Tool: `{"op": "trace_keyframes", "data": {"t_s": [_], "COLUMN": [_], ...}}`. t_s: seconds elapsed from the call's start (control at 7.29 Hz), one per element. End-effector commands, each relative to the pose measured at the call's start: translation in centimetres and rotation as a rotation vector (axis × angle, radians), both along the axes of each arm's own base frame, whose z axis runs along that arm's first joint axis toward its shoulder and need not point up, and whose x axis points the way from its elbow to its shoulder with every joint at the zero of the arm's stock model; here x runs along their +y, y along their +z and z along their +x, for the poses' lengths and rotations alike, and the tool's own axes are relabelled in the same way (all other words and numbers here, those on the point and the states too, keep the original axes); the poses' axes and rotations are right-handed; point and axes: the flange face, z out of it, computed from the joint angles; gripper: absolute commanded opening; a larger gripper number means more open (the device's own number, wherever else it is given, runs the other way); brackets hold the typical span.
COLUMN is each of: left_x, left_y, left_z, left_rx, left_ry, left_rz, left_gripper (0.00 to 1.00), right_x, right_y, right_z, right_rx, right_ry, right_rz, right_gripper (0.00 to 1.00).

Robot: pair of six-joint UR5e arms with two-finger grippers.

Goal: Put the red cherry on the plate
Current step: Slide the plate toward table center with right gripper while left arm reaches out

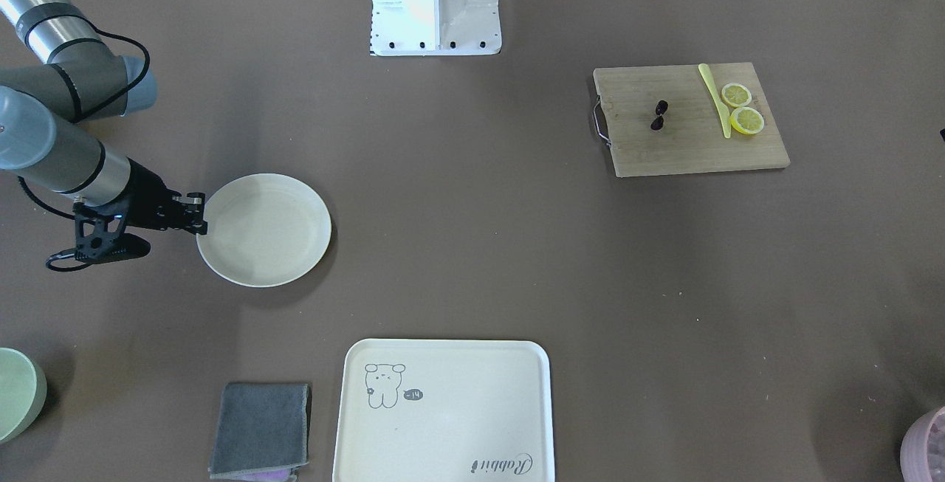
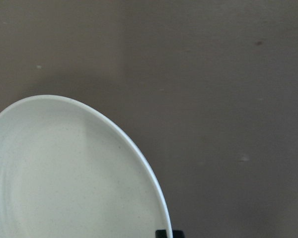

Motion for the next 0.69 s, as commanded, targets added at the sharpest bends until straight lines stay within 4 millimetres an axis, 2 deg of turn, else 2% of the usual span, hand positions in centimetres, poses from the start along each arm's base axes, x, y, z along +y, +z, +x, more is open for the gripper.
{"op": "trace_keyframes", "data": {"t_s": [0.0,0.14,0.27,0.41,0.55], "left_x": [-0.5,0.2,1.7,5.4,8.3], "left_y": [-2.6,-4.4,-7.0,-9.2,-10.8], "left_z": [7.5,11.3,15.8,21.5,25.2], "left_rx": [0.043,0.092,0.099,0.05,0.041], "left_ry": [-0.062,-0.085,-0.097,-0.094,-0.064], "left_rz": [-0.051,-0.054,-0.072,-0.078,-0.077], "left_gripper": [0.97,0.97,0.97,0.97,0.97], "right_x": [2.5,4.9,7.2,9.2,10.6], "right_y": [-8.0,-11.2,-13.0,-13.7,-15.9], "right_z": [-6.3,-9.7,-12.0,-14.0,-15.8], "right_rx": [-0.071,-0.083,-0.095,-0.094,-0.111], "right_ry": [0.016,0.042,0.042,0.04,0.049], "right_rz": [-0.066,-0.084,-0.093,-0.1,-0.103], "right_gripper": [0.0,0.0,0.0,0.0,0.0]}}
